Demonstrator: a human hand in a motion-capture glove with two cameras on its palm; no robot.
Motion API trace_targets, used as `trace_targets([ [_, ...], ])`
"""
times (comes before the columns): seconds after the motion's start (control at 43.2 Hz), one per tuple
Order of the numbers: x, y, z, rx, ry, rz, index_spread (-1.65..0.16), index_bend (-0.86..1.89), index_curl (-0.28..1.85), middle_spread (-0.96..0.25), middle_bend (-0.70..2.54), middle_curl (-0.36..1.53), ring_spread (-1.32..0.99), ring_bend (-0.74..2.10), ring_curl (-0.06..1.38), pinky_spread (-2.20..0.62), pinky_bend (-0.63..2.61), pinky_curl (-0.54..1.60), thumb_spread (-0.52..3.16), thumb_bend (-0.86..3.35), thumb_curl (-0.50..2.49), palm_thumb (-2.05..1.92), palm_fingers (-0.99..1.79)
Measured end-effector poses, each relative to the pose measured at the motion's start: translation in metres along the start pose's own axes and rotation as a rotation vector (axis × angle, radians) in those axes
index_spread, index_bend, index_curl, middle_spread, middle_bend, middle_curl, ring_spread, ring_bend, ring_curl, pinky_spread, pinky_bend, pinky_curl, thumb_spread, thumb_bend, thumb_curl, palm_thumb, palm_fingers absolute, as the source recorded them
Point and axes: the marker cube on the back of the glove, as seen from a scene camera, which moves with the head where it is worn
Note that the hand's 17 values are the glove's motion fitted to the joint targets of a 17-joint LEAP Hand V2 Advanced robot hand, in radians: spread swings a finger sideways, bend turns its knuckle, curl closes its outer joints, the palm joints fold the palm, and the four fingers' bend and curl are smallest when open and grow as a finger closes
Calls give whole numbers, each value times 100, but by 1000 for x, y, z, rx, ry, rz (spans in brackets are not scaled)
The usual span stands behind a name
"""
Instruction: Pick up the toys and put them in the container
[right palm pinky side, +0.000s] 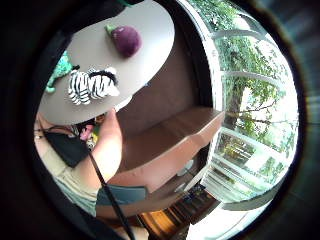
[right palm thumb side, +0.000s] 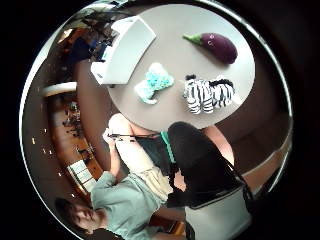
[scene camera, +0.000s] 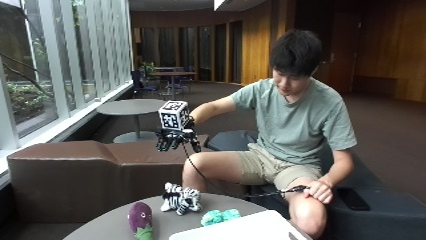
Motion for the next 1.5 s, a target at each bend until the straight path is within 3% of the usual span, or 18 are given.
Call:
trace_targets([
  [0.648,-13,-62,142,-215,-36,-23,-20,3,8,-2,11,22,-3,41,27,-1,80,35,121,-5,25,-6,-34],
  [0.856,-10,-77,193,-215,25,16,-23,7,9,-2,9,19,2,36,27,3,103,40,116,-4,25,-3,-25],
  [1.087,-7,-89,209,-36,160,41,-26,19,17,-10,26,24,-2,42,27,1,95,37,123,3,31,12,15],
  [1.226,-14,-111,202,40,153,62,-26,21,18,-15,50,32,-15,64,31,-8,79,30,132,12,37,28,60],
  [1.411,-28,-126,181,22,226,42,-32,39,25,-24,71,43,-27,88,42,-17,79,32,115,19,50,50,108],
  [1.504,-40,-124,157,13,290,24,-34,49,31,-26,78,48,-30,93,47,-20,79,34,108,18,55,53,109],
])
